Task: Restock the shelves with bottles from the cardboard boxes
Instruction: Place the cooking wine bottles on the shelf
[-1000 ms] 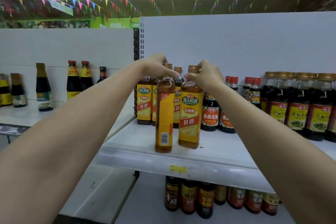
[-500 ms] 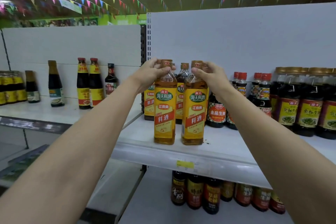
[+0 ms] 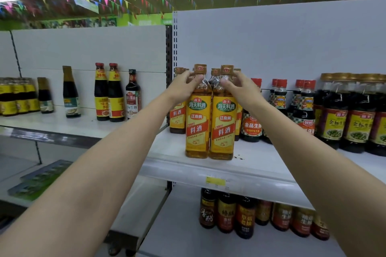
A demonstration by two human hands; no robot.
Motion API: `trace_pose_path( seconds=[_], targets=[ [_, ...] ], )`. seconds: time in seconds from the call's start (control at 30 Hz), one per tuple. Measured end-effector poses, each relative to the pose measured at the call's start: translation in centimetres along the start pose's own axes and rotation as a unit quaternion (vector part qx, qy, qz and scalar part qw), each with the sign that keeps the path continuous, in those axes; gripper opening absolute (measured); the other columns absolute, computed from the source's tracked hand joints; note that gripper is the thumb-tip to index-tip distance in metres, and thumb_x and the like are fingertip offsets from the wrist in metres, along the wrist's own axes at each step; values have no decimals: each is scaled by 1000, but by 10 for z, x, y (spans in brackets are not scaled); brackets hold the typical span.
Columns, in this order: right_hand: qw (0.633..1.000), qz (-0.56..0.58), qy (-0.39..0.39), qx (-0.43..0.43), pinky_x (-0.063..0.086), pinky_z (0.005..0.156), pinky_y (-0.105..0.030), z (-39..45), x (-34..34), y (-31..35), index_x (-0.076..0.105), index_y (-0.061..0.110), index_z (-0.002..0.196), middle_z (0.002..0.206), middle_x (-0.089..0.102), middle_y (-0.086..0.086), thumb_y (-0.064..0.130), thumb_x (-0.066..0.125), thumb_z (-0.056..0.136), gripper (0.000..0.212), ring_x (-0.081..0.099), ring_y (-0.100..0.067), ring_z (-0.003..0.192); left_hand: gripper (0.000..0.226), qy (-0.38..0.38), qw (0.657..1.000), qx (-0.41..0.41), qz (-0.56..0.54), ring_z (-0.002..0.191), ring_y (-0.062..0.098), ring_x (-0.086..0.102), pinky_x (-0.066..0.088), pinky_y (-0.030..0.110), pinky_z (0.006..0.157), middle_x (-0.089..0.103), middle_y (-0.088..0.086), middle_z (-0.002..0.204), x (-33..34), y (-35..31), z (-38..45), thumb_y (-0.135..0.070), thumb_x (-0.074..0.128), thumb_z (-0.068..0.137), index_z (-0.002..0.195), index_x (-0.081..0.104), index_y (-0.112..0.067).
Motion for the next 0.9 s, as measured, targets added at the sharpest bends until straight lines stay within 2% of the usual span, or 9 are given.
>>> trace_pose_path(
  seconds=[0.03, 0.1, 0.17, 0.2, 0.27, 0.37, 0.7, 0.8, 0.9],
  targets=[
    [1000, -11, 27, 6, 49, 94, -38, -8, 4, -6, 28, 21, 149, 141, 48, -1, 67, 56, 80, 87, 50, -20, 124, 59, 4, 1000, -8, 11, 116, 22, 56, 48, 41, 97, 54, 8, 133, 4, 5, -8, -48, 49, 93, 139, 37, -14],
    [995, -38, 86, 43, 47, 99, -48, -22, 15, -30, 14, 27, 151, 150, 38, -4, 85, 57, 57, 119, 46, -23, 130, 73, 24, 999, -16, 30, 116, 20, 55, 47, 44, 98, 54, 4, 133, 14, 25, -26, -60, 56, 83, 139, 34, -19],
    [981, -61, 161, 86, 48, 99, -47, -42, 30, -55, 2, 29, 151, 146, 42, -3, 77, 68, 55, 127, 51, -21, 125, 77, 75, 995, -21, 62, 117, 18, 56, 47, 46, 99, 56, -1, 130, 32, 51, -44, -58, 68, 74, 136, 38, -22],
    [971, -79, 198, 105, 48, 100, -45, -54, 36, -65, -3, 28, 151, 143, 45, -1, 65, 74, 62, 124, 53, -20, 122, 78, 101, 992, -31, 65, 118, 17, 55, 46, 46, 100, 56, -2, 130, 42, 67, -52, -51, 73, 74, 137, 37, -23],
    [956, -122, 236, 127, 44, 104, -41, -74, 47, -82, -8, 23, 150, 141, 47, 0, 41, 73, 80, 109, 53, -22, 122, 83, 123, 988, -81, 49, 122, 18, 52, 44, 42, 103, 52, -1, 135, 55, 92, -66, -36, 76, 77, 142, 26, -21],
    [953, -144, 232, 132, 38, 108, -38, -86, 53, -91, -10, 16, 149, 146, 41, -6, 22, 65, 90, 96, 45, -26, 129, 84, 116, 987, -112, 22, 124, 18, 49, 44, 32, 100, 49, -1, 136, 62, 106, -75, -29, 74, 81, 144, 20, -18],
    [963, -140, 201, 115, 37, 104, -36, -83, 82, -70, 5, 8, 147, 144, 43, -11, 15, 64, 91, 82, 44, -28, 130, 76, 77, 989, -117, 50, 124, 22, 49, 43, 32, 98, 50, 2, 134, 31, 114, -78, -29, 71, 83, 141, 25, -12],
    [965, -140, 191, 116, 39, 101, -35, -81, 97, -62, 6, 7, 146, 142, 45, -13, 14, 63, 91, 79, 45, -29, 129, 69, 66, 987, -131, 71, 123, 23, 50, 42, 30, 92, 51, 4, 135, 17, 121, -80, -30, 69, 85, 138, 29, -12],
    [964, -146, 181, 126, 40, 99, -35, -79, 112, -57, 11, 8, 144, 140, 47, -13, 15, 63, 91, 74, 47, -30, 127, 65, 56, 985, -140, 87, 123, 24, 51, 43, 35, 96, 51, 5, 137, 4, 131, -80, -33, 67, 86, 138, 33, -14]
  ],
)
Point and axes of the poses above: each hand's wrist, its own z-axis towards the middle knuckle, its own x-axis out of the palm, y = z × x, the point moved 7 cm from there along z, towards the middle knuckle
